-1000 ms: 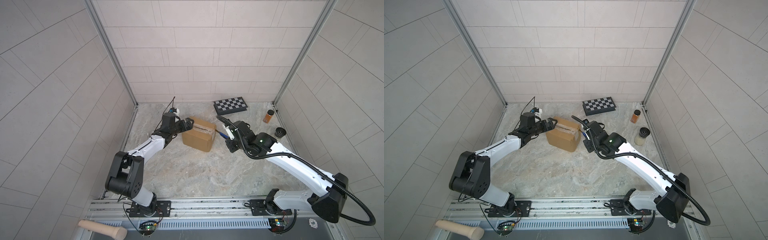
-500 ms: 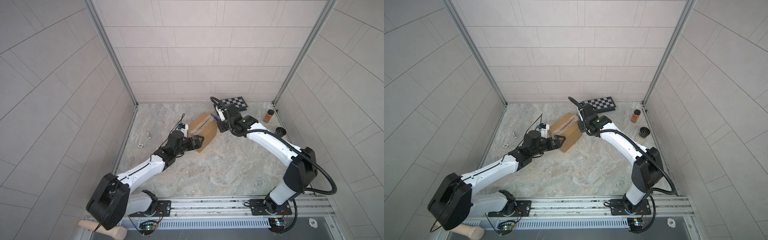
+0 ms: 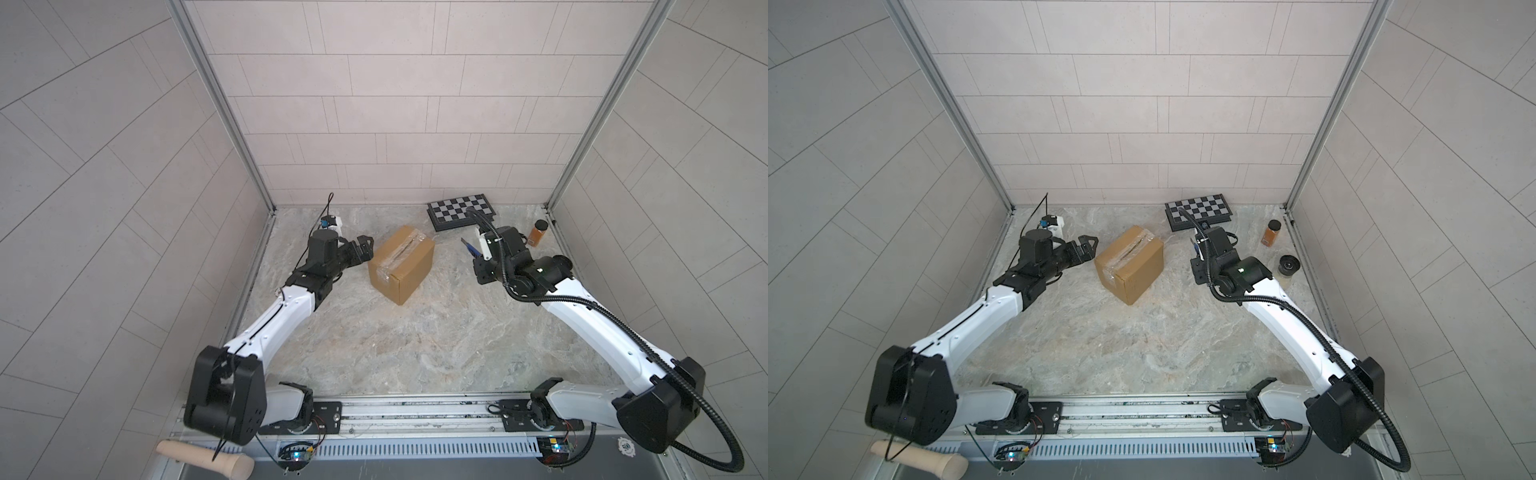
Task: Unpack the express box
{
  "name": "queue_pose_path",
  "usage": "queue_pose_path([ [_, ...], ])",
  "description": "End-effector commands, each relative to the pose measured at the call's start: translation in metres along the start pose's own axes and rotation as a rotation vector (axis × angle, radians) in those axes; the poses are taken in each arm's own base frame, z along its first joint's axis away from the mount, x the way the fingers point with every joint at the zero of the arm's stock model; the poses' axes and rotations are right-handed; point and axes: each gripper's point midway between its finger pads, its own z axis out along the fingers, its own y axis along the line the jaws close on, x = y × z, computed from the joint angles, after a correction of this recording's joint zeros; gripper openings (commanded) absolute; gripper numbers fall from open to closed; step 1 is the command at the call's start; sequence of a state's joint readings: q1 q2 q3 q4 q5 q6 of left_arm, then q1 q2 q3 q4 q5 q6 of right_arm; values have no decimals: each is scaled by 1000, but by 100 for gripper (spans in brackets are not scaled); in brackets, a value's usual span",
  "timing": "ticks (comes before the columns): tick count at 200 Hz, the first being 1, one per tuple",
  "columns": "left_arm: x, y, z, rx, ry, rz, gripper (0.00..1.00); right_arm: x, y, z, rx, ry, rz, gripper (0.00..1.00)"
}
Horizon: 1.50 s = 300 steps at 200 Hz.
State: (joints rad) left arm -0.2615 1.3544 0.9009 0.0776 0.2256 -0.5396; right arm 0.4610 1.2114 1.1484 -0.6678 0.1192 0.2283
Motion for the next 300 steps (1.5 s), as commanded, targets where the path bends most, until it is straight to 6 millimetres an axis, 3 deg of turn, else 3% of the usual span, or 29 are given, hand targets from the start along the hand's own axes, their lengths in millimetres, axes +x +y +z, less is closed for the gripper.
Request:
queue_pose_path([
  [1,-3,-14,18,66,27,38,100,17,14,-9,-89,32,51,0],
  [41,15,-27,37,158,81,-13,99,8,35,-2,-176,20,68,0],
  [133,84,-71,12,270,161,-40,99,-53,73,43,-276,-38,19,0],
  [155,90,-84,9,297,165,-42,99,-67,79,54,-277,-36,-4,0],
  [160,98,-97,5,323,181,-27,99,-69,79,56,-276,-35,-8,0],
  [178,98,-101,2,325,175,-24,100,-72,79,59,-265,-31,-16,0],
  [215,95,-87,3,236,168,28,100,-68,60,46,-181,-18,-71,0],
  [253,90,-73,7,132,164,72,100,-63,34,13,-82,-17,-122,0],
  [277,89,-57,12,34,176,102,99,-63,34,-10,-70,-34,-135,0],
  [300,93,-52,19,0,196,116,99,-59,49,-27,-77,-33,-188,0],
])
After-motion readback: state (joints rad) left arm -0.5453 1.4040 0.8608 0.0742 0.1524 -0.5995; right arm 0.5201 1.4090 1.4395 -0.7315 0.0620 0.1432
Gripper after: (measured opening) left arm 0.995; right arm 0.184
